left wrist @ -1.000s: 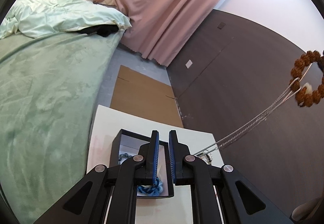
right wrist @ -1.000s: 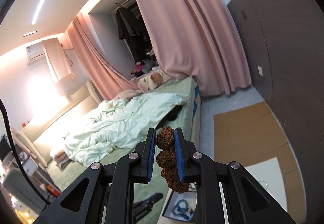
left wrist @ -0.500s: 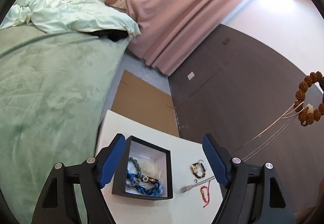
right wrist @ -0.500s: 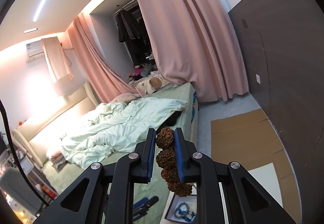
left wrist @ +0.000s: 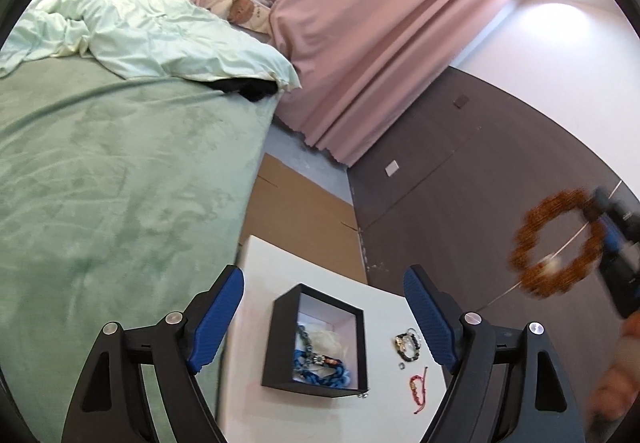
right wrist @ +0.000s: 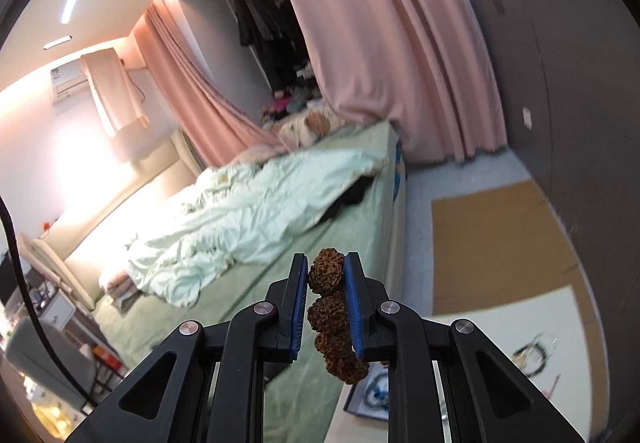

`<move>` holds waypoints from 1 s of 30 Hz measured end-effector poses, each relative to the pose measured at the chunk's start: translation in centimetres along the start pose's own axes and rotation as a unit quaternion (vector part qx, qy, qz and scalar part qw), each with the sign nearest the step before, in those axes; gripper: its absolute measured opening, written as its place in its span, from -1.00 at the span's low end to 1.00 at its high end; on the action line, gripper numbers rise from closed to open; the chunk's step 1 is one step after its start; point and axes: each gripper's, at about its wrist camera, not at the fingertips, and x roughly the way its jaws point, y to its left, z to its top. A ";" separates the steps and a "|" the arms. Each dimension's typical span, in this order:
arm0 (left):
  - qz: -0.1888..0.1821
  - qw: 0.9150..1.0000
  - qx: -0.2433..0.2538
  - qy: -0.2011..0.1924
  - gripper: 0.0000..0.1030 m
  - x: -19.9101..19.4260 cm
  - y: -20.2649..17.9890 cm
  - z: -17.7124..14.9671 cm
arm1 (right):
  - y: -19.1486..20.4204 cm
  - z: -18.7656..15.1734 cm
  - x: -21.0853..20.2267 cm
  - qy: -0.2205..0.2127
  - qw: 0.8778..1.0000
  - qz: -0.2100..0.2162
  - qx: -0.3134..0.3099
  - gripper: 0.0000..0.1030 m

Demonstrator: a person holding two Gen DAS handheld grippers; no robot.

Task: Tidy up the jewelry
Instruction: 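Release the grey bracelet into the box with the left gripper while the right gripper drops the brown bracelet in, then move the right gripper to the red string bracelet and grasp it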

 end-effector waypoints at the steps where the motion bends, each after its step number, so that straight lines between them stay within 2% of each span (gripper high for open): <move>1: 0.003 1.000 0.000 0.000 0.61 -0.2 0.2 0.0 | -0.5 -0.7 1.0 0.012 1.000 0.001 0.005 -0.62; 7: 0.024 1.000 0.010 0.003 0.62 -0.4 0.8 0.1 | -2.8 -4.0 5.7 0.075 0.997 0.010 0.030 -0.60; 9: 0.032 0.999 0.011 0.004 0.71 -0.4 1.0 0.0 | -3.6 -4.7 7.0 0.106 0.994 0.008 0.039 -0.56; 11: 0.038 0.999 0.011 0.000 0.83 -0.3 1.0 -0.1 | -5.0 -5.0 7.5 0.129 0.990 0.010 0.059 -0.15; 15: 0.042 0.999 0.026 0.002 0.84 0.4 -0.3 -0.5 | -7.0 -4.1 4.4 0.103 0.992 -0.003 0.069 -0.05; 18: 0.043 0.998 0.049 0.013 0.84 1.4 -2.2 -1.1 | -8.7 -3.3 1.7 0.086 0.993 -0.014 0.082 0.12; 20: 0.051 0.996 0.076 0.022 0.84 2.3 -3.9 -1.4 | -9.7 -3.1 0.5 0.086 0.992 -0.023 0.086 0.13; 23: 0.044 0.992 0.113 0.030 0.84 3.1 -6.5 -1.9 | -11.6 -3.5 -1.4 0.085 0.991 -0.033 0.098 0.13; 27: 0.025 0.989 0.135 0.047 0.84 3.7 -9.1 -3.0 | -14.8 -4.6 -3.1 0.083 0.989 -0.050 0.111 0.13; 30: 0.031 0.986 0.148 0.064 0.84 4.6 -10.7 -3.9 | -17.8 -5.8 -4.2 0.089 0.984 -0.077 0.136 0.13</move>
